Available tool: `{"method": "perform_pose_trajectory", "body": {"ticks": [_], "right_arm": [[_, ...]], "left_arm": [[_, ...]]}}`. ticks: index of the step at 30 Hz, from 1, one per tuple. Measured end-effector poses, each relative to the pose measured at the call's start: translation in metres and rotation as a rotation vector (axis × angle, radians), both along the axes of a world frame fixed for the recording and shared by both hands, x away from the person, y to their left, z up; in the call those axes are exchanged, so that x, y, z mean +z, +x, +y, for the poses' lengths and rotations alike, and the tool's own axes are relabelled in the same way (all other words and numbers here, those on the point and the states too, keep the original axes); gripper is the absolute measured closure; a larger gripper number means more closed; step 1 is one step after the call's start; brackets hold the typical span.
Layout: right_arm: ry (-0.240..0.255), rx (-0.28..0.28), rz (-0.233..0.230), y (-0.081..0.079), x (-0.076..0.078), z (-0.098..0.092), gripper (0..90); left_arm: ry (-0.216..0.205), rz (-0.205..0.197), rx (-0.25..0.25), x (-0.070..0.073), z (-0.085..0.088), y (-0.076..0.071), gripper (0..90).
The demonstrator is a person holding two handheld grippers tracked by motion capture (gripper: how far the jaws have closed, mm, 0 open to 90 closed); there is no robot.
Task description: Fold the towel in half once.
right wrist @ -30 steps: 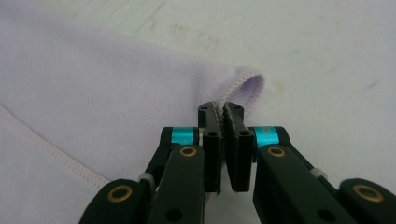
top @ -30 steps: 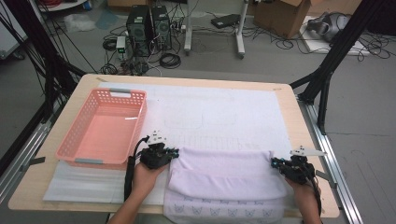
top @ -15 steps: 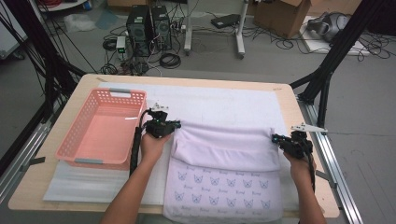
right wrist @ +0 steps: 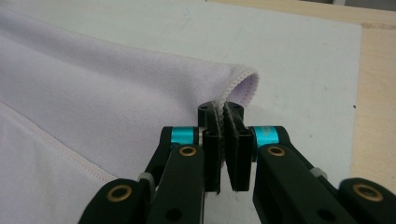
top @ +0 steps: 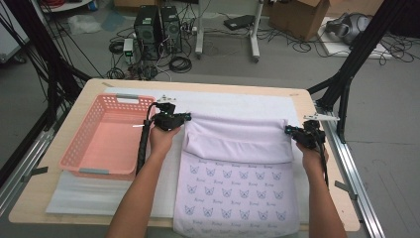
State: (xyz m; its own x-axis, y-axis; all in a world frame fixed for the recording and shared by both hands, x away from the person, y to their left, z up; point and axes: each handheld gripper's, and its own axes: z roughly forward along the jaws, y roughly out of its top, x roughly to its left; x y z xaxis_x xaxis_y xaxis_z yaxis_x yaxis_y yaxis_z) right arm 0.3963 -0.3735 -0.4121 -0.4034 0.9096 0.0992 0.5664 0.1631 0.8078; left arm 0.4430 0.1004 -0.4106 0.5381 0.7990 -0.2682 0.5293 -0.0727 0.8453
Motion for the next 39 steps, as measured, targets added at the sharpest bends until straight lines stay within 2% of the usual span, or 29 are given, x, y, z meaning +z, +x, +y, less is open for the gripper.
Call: {"method": "perform_pose_trajectory", "body": {"ticks": [3, 7, 8, 9, 10, 11, 13, 17, 19, 20, 22, 24, 29, 32, 34, 36, 37, 39], "right_arm": [[0.006, 0.000, -0.007, 0.006, -0.002, 0.001, 86.2], [0.016, -0.003, 0.003, 0.014, -0.003, 0.005, 86.1], [0.012, -0.003, 0.004, 0.015, -0.004, 0.006, 85.7], [0.004, -0.006, 0.010, 0.017, -0.006, 0.007, 83.4], [0.008, -0.015, 0.027, 0.017, -0.008, 0.008, 77.5], [0.012, -0.028, 0.033, 0.018, -0.010, 0.007, 69.1], [0.046, -0.049, 0.051, 0.018, -0.011, 0.005, 62.5], [0.058, -0.037, 0.048, 0.012, -0.005, 0.001, 61.8], [0.064, -0.019, 0.052, 0.008, -0.001, 0.000, 61.7], [0.064, -0.011, 0.053, 0.005, 0.001, -0.001, 61.8], [0.077, 0.009, 0.064, 0.001, 0.002, -0.003, 62.1], [0.084, 0.035, 0.082, -0.004, 0.001, -0.005, 62.3], [0.070, 0.078, 0.129, -0.012, -0.009, -0.006, 63.3], [0.069, 0.088, 0.152, -0.015, -0.015, -0.004, 65.0], [0.059, 0.099, 0.174, -0.016, -0.019, -0.002, 71.2], [0.054, 0.110, 0.181, -0.018, -0.021, -0.002, 81.3], [0.049, 0.120, 0.179, -0.020, -0.021, -0.002, 83.4], [0.042, 0.128, 0.168, -0.023, -0.019, -0.002, 84.4]], "left_arm": [[-0.025, 0.008, 0.012, -0.006, 0.004, 0.005, 86.3], [-0.007, 0.014, 0.005, -0.013, 0.004, 0.006, 85.8], [-0.008, 0.014, 0.012, -0.013, 0.003, 0.006, 83.4], [-0.001, 0.021, 0.017, -0.013, 0.002, 0.005, 75.7], [-0.007, 0.027, 0.022, -0.012, 0.001, 0.005, 65.3], [-0.008, 0.028, 0.017, -0.011, 0.001, 0.004, 59.6], [0.005, 0.017, -0.002, -0.007, -0.002, 0.000, 56.0], [0.006, 0.029, -0.052, -0.003, -0.008, -0.006, 53.2], [0.021, 0.044, -0.080, -0.003, -0.011, -0.010, 52.7], [0.027, 0.039, -0.083, -0.005, -0.013, -0.013, 52.7], [0.012, 0.033, -0.078, -0.010, -0.014, -0.019, 54.4], [0.012, 0.064, -0.085, -0.015, -0.014, -0.024, 54.3], [0.045, 0.086, -0.093, -0.026, -0.013, -0.036, 54.5], [0.051, 0.114, -0.087, -0.032, -0.011, -0.039, 56.0], [0.058, 0.127, -0.097, -0.035, -0.010, -0.042, 62.7], [0.074, 0.124, -0.121, -0.033, -0.011, -0.045, 73.9], [0.078, 0.121, -0.133, -0.032, -0.011, -0.046, 79.5], [0.093, 0.112, -0.156, -0.029, -0.012, -0.049, 83.6]]}}
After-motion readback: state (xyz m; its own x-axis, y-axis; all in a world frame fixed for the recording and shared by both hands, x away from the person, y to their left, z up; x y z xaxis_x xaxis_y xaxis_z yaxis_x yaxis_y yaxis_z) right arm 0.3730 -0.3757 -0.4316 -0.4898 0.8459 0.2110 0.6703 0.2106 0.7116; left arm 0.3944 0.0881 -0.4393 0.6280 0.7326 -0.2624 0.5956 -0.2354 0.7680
